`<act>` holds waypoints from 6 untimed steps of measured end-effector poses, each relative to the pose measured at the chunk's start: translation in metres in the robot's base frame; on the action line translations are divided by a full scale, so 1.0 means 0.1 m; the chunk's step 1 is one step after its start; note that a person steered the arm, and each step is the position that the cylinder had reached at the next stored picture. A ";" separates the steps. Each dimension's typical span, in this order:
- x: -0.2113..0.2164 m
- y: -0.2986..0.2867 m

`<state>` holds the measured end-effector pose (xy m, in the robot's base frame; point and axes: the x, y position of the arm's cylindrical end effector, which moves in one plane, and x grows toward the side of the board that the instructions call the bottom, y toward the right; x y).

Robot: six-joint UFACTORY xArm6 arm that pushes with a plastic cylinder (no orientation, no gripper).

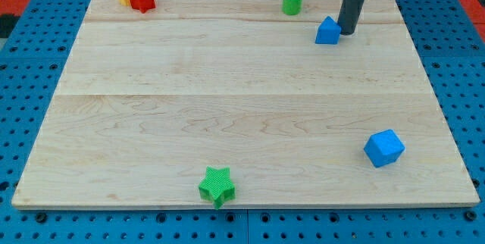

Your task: Push the blue triangle closer to the green circle

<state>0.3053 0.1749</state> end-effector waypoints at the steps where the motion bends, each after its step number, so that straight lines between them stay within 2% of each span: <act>1: 0.10 -0.32; 3: 0.23 -0.68; 5: 0.52 -0.73; 6: 0.51 -1.05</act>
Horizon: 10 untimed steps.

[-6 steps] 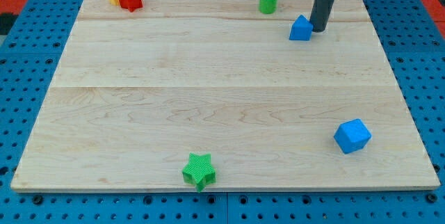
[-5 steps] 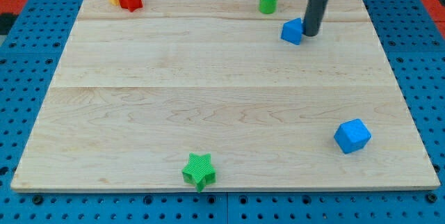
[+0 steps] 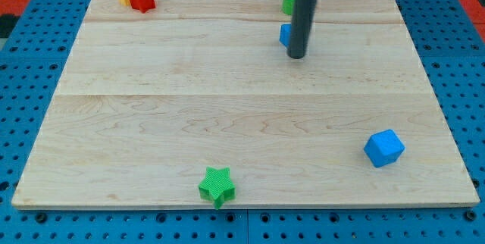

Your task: Push the blue triangle closer to the green circle

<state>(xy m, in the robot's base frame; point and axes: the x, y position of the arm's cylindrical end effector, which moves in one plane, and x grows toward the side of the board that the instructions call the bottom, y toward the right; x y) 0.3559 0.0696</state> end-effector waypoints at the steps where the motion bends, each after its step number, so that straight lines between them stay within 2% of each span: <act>1: -0.09 -0.21; 3: -0.28 0.16; 5: -0.62 0.19; 6: -0.40 0.31; 7: 0.00 0.46; 10: -0.69 0.57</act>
